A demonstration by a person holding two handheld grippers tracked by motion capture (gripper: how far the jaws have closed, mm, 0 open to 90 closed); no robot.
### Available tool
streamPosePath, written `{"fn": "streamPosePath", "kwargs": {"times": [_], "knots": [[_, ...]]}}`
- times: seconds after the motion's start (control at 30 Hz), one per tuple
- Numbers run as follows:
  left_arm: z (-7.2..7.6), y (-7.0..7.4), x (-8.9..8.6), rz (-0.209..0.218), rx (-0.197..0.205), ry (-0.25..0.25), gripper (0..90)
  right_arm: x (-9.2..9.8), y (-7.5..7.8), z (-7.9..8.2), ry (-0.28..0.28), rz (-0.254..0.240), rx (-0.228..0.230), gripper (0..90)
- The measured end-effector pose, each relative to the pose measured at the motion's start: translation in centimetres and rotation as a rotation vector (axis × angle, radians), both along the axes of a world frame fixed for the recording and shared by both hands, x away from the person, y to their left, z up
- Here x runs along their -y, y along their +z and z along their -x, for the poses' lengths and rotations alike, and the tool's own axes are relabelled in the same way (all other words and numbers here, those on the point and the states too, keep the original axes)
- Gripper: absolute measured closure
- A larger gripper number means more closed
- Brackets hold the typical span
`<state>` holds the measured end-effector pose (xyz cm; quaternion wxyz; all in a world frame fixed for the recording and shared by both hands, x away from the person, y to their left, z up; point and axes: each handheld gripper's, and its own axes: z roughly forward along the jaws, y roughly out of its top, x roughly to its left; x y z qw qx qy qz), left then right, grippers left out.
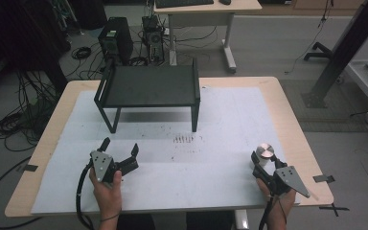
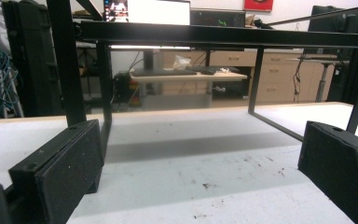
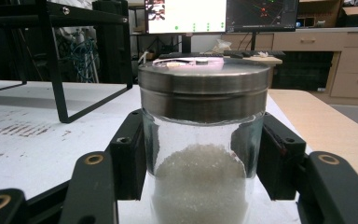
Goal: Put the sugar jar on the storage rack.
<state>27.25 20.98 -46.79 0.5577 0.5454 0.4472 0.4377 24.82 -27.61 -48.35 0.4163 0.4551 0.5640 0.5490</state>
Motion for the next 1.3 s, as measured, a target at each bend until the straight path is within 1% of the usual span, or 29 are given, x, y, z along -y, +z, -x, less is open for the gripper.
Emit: {"fn": "streamPosePath", "kwargs": {"times": [0.3, 0.43, 0.53, 0.67, 0.83, 0.93, 1.0, 1.07, 1.1, 1.13, 1.17, 1.2, 1.3], "knots": [[0.0, 0.0, 0.0, 0.0, 0.0, 0.0, 0.5, 0.1, 0.0, 0.0, 0.003, -0.004, -0.002, 44.4], [0.0, 0.0, 0.0, 0.0, 0.0, 0.0, 0.5, 0.1, 0.1, -0.2, 0.009, 0.005, -0.006, 44.4], [0.0, 0.0, 0.0, 0.0, -0.001, 0.0, 0.5, -0.2, 0.3, -0.4, 0.025, 0.017, -0.013, 44.4], [0.0, 0.0, 0.0, 0.0, -0.001, 0.0, 0.5, -0.5, 0.7, -0.5, 0.038, 0.018, -0.009, 44.4], [0.0, 0.0, 0.0, 0.0, -0.001, 0.0, 0.5, -1.0, 1.7, -0.6, 0.07, 0.026, -0.001, 44.4], [0.0, 0.0, 0.0, 0.0, -0.001, 0.0, 0.5, -1.2, 2.1, -0.6, 0.083, 0.023, 0.0, 44.4], [0.0, 0.0, 0.0, 0.0, -0.001, 0.0, 0.5, -1.5, 2.6, -0.7, 0.114, 0.02, 0.0, 44.4], [0.0, 0.0, 0.0, 0.0, -0.001, 0.0, 0.5, -1.9, 3.1, -0.8, 0.131, 0.024, 0.003, 44.4], [0.0, 0.0, 0.0, 0.0, -0.001, 0.0, 0.5, -1.9, 3.1, -0.8, 0.131, 0.024, 0.003, 44.4], [0.0, 0.0, 0.0, 0.0, -0.001, 0.0, 0.5, -2.3, 3.4, -0.9, 0.152, 0.027, 0.005, 44.4], [0.0, 0.0, 0.0, 0.0, -0.001, 0.0, 0.4, -2.3, 3.4, -0.9, 0.152, 0.027, 0.005, 44.4], [0.0, 0.0, 0.0, 0.0, -0.001, 0.0, 0.5, -2.8, 3.8, -1.1, 0.172, 0.028, 0.006, 44.4], [0.0, 0.0, 0.0, 0.0, -0.001, -0.001, 0.4, -3.4, 4.1, -1.3, 0.188, 0.027, 0.01, 44.4]]}}
